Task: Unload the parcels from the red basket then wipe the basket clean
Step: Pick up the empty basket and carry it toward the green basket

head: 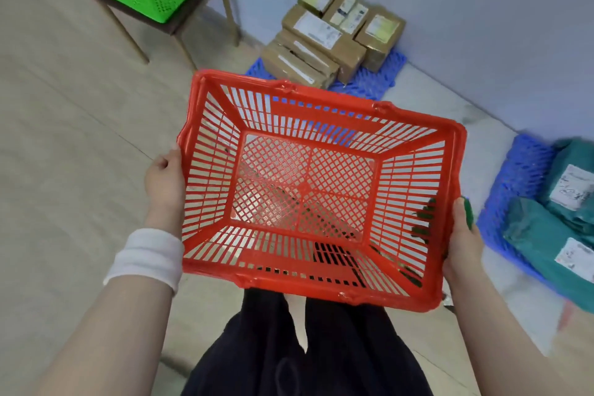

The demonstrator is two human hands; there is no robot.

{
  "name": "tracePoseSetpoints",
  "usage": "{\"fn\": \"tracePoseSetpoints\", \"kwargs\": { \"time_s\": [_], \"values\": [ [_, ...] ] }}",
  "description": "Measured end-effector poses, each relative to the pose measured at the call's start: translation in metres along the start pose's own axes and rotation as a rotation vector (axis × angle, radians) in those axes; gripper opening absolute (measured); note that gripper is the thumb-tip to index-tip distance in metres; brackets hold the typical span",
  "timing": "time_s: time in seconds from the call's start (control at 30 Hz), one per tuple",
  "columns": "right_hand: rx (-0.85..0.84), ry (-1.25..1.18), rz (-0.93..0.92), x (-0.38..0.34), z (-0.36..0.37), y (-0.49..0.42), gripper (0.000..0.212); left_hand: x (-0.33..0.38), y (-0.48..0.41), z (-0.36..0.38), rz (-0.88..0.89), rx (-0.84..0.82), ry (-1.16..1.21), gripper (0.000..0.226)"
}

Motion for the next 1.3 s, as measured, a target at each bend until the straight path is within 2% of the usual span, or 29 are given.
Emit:
{"fn": "tracePoseSetpoints", "kwargs": {
  "time_s": [0.2, 0.5, 0.57, 0.67, 0.77, 0.97, 1.07, 1.1, 1.17, 1.3],
  "values": [
    [-0.083, 0.047, -0.069, -0.027, 0.107, 0.028, 0.033, 0.003, -0.052, -0.088, -0.030, 0.140, 0.017, 0.045],
    [-0.318, -0.021, -0.175, -0.084, 0.290, 0.069, 0.020, 0.025, -0.125, -0.196, -0.052, 0.303, 0.146, 0.046],
    [-0.362, -0.030, -0.198, -0.095, 0.330, 0.087, 0.021, 0.025, -0.145, -0.223, -0.068, 0.340, 0.195, 0.045],
    [-0.409, -0.047, -0.221, -0.108, 0.393, 0.114, 0.039, 0.034, -0.184, -0.262, -0.070, 0.410, 0.237, 0.051],
    [-0.423, -0.075, -0.258, -0.121, 0.463, 0.141, 0.028, 0.053, -0.234, -0.303, -0.040, 0.455, 0.279, 0.049],
    [-0.392, -0.145, -0.266, -0.135, 0.579, 0.209, 0.040, 0.115, -0.351, -0.391, 0.070, 0.459, 0.266, 0.052],
    [-0.364, -0.151, -0.272, -0.138, 0.617, 0.234, 0.073, 0.151, -0.404, -0.414, 0.148, 0.404, 0.302, 0.046],
    [-0.337, -0.159, -0.273, -0.139, 0.625, 0.237, 0.073, 0.161, -0.420, -0.416, 0.168, 0.376, 0.322, 0.043],
    [-0.290, -0.183, -0.287, -0.147, 0.641, 0.239, 0.056, 0.178, -0.453, -0.416, 0.185, 0.327, 0.346, 0.039],
    [-0.220, -0.230, -0.312, -0.167, 0.675, 0.231, 0.070, 0.220, -0.523, -0.395, 0.198, 0.212, 0.379, 0.041]
  ]
}}
Point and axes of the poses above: each hand's wrist, its own y-axis away from the middle knuckle, its own z-axis out of the palm, x = y × z, the point moved 10 cm from there along -y, towards the middle knuckle, and after that the axes turned 3 degrees about -y, right-handed, at the moved point
